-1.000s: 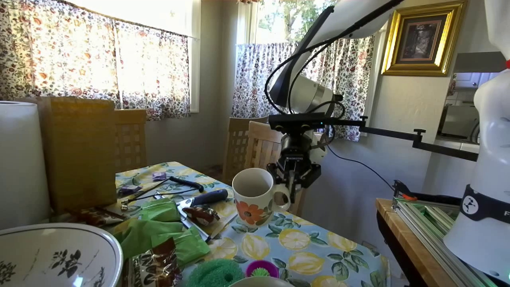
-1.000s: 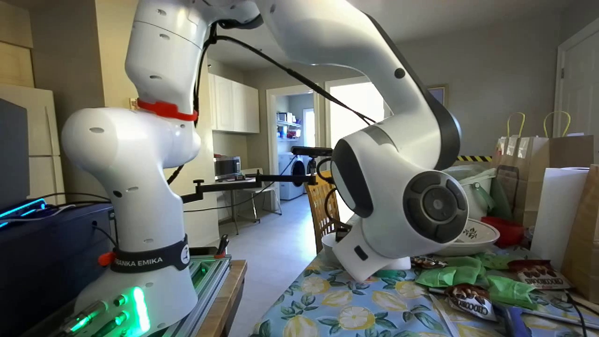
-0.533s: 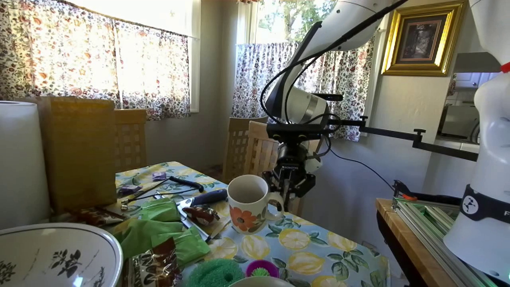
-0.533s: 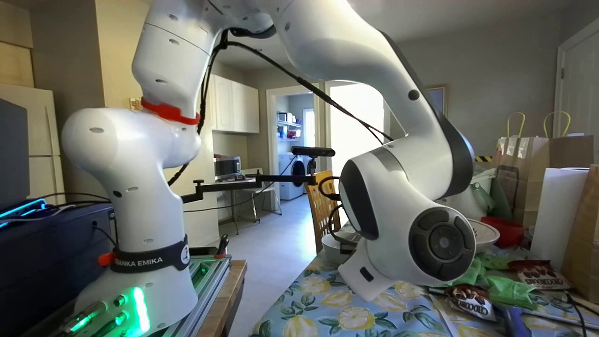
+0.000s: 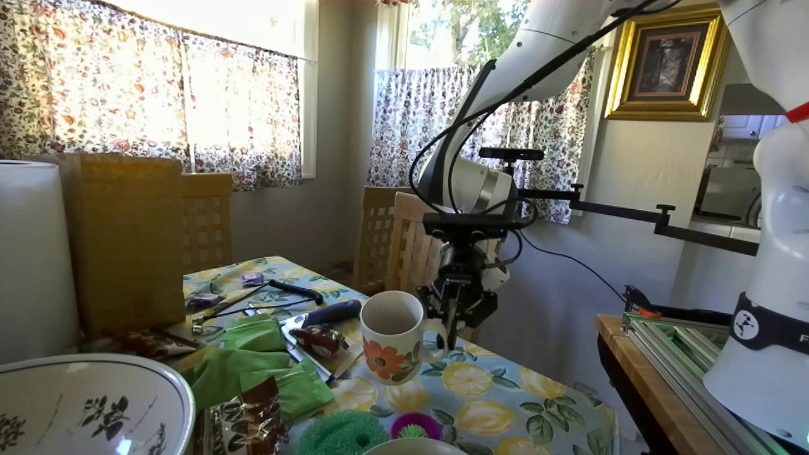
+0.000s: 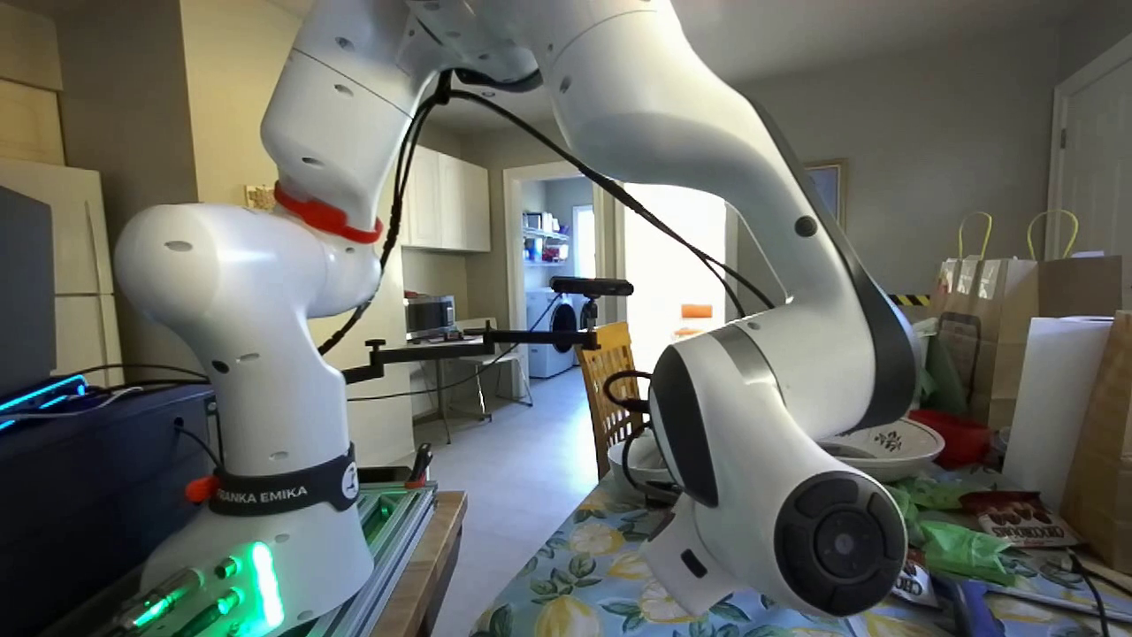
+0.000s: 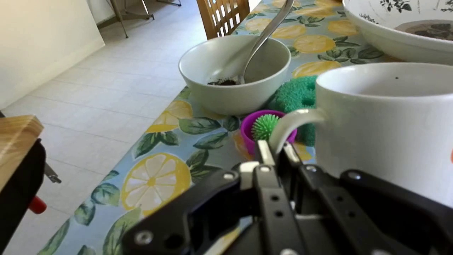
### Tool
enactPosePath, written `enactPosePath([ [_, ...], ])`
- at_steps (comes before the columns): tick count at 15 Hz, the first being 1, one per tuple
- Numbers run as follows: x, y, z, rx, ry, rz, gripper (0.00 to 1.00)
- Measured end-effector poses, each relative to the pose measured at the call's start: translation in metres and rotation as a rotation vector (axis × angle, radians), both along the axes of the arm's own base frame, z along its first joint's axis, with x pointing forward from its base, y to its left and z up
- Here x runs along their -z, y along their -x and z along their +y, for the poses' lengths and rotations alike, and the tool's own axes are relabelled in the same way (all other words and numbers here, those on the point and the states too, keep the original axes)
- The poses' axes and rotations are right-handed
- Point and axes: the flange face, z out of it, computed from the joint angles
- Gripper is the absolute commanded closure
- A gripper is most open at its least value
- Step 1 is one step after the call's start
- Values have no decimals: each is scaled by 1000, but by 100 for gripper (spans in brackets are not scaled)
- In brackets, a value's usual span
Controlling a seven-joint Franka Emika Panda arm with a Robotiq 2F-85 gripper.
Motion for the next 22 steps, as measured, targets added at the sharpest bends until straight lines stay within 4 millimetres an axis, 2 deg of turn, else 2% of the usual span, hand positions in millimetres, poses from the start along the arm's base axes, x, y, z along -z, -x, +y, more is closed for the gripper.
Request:
enactPosePath([
  [10,26,11,8,4,-88,52,97],
  [22,46,17,-1,57,-162,89,97],
])
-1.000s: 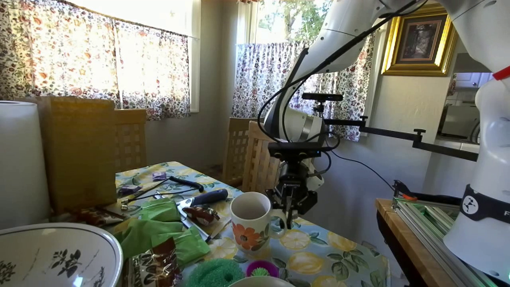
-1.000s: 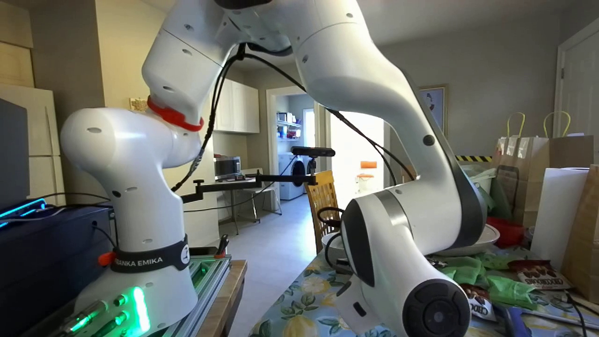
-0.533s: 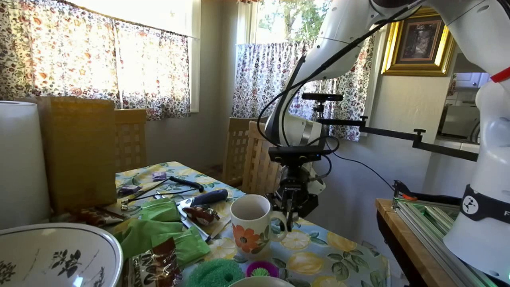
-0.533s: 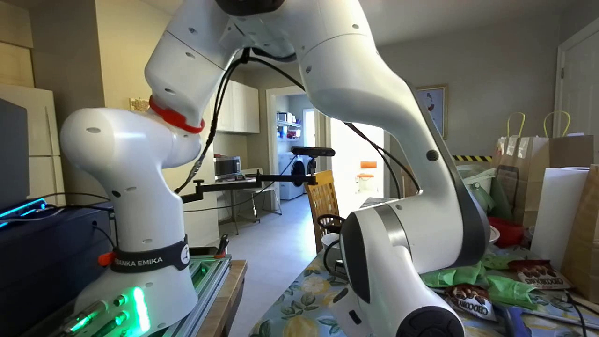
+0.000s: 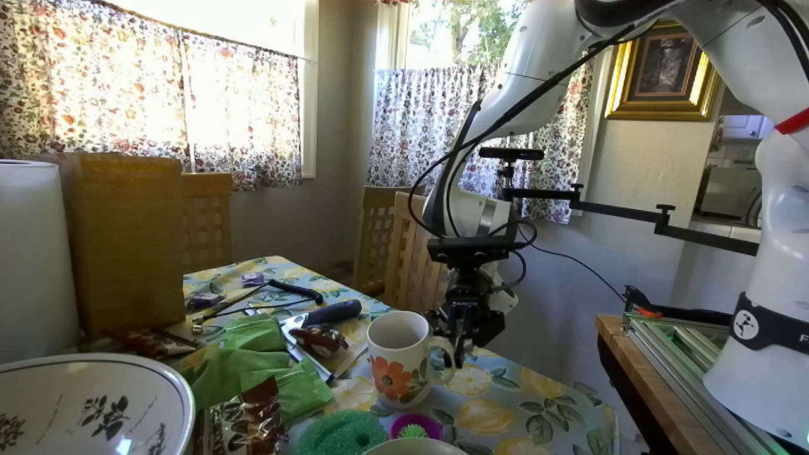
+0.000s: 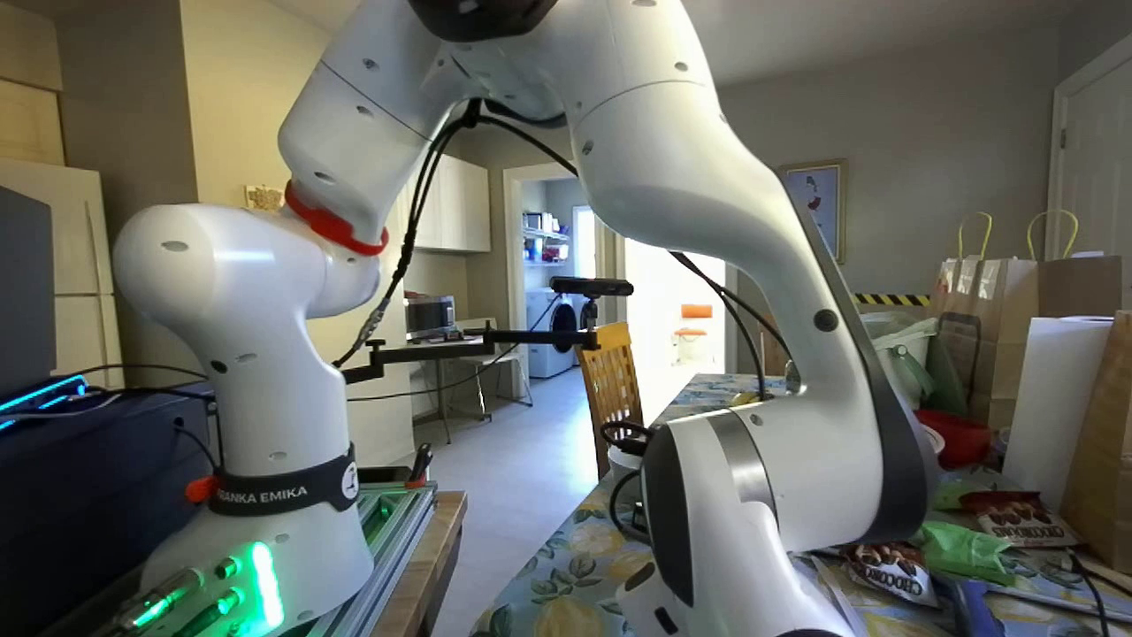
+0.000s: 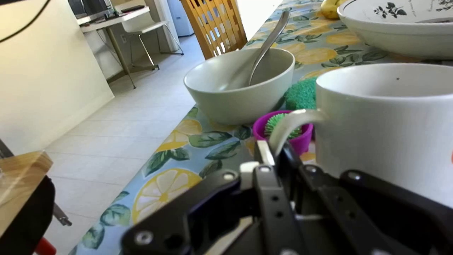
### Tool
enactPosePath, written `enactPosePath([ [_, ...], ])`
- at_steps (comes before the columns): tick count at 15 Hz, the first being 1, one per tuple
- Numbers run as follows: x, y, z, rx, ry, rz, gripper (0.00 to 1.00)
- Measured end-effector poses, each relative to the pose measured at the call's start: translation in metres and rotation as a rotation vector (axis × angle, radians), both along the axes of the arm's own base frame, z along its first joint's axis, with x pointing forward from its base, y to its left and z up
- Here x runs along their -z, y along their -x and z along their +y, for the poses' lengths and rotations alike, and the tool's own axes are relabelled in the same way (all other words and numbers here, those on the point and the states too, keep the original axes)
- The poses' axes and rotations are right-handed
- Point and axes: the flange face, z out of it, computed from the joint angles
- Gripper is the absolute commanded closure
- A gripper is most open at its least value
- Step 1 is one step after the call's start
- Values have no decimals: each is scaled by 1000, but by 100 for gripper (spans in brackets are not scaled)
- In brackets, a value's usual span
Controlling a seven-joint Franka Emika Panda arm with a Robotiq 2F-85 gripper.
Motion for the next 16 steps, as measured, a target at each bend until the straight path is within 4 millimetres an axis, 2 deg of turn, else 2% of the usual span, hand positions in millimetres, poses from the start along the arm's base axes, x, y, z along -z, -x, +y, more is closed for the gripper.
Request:
enactPosePath([
  [4,4,2,-1,10,-17,9,97],
  [6,5,2,-1,15,-27,11,67],
  [8,6,2,-1,15,-39,13,50],
  [12,6,4,-6,24,-43,18,20],
  [15,0,5,-19,34,-16,38,1],
  [16,-4,4,-25,39,8,51,0],
])
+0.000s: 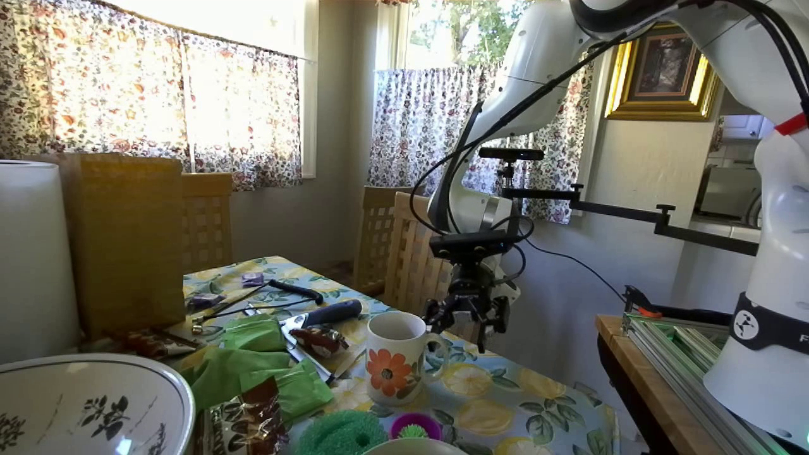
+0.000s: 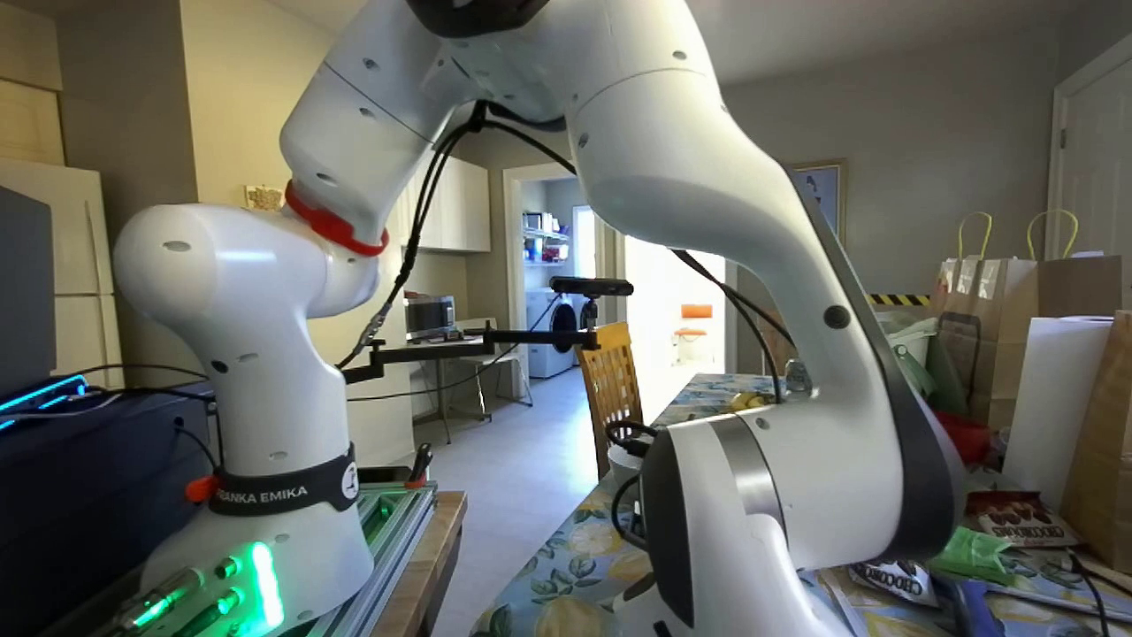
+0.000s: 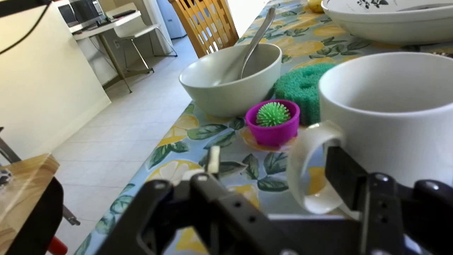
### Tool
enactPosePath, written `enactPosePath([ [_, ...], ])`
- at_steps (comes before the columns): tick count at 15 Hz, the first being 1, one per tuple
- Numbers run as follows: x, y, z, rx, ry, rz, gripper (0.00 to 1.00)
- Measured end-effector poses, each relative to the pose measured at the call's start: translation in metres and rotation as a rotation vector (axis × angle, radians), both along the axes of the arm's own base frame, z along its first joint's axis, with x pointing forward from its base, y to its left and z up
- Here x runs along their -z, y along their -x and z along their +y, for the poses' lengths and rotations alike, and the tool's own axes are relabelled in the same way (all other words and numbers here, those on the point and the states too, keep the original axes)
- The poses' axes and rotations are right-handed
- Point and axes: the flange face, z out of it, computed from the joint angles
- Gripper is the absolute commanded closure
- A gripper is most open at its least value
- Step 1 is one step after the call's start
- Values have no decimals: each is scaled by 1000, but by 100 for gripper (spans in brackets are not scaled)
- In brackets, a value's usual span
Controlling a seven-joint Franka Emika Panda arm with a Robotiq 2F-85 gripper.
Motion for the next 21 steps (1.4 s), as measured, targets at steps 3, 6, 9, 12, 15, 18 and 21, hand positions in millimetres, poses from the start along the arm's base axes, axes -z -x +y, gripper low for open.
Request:
enactPosePath([
  [3,-25,-9,-23,17,118,36,0],
  [6,-63,-21,-36,9,236,42,0],
  [9,-115,-29,-31,-61,294,63,0],
  [12,-177,-32,-16,-161,364,51,0],
  [15,-242,-34,-7,-232,525,-1,0],
  [18,-260,-34,-3,-230,538,-16,0],
  [21,-242,-33,-6,-236,528,19,0],
])
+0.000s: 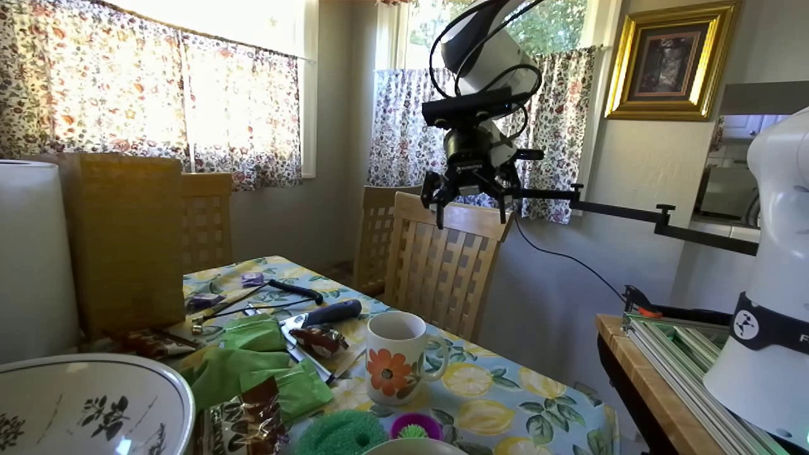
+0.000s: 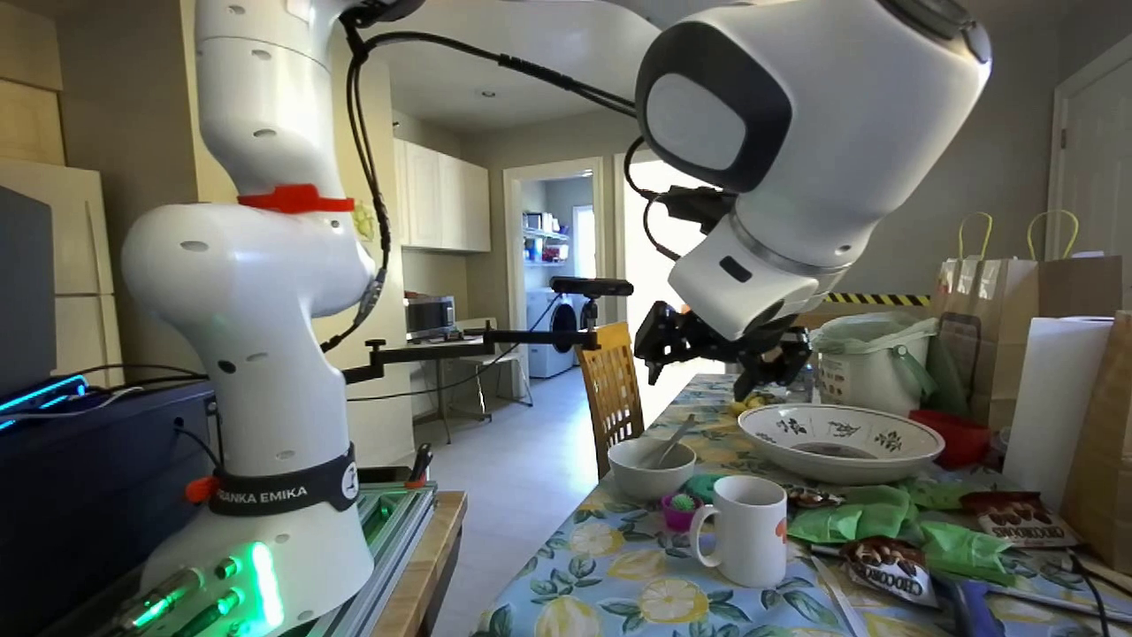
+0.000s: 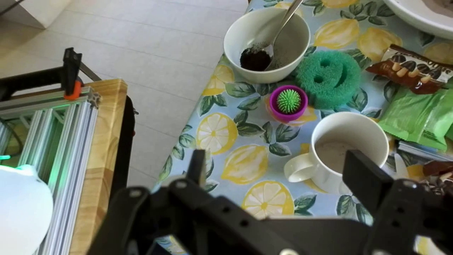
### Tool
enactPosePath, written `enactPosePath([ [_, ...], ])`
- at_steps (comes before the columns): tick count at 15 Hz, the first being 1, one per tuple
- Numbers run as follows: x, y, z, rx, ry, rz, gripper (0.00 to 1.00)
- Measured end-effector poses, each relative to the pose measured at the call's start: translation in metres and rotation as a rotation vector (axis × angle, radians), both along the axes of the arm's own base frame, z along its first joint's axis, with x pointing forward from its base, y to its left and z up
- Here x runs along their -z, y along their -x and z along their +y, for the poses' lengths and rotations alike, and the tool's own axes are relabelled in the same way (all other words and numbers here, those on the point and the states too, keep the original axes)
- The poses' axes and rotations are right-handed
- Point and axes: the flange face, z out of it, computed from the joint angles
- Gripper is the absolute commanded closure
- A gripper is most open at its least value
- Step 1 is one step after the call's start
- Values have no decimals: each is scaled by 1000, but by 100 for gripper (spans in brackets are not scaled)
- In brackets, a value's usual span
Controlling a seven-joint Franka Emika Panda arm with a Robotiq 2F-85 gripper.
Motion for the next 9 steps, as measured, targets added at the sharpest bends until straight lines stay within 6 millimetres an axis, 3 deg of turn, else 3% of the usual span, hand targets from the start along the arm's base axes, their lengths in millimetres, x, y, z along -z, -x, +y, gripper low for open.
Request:
enactPosePath([
  [9,3,-1,0,0,0,5,0],
])
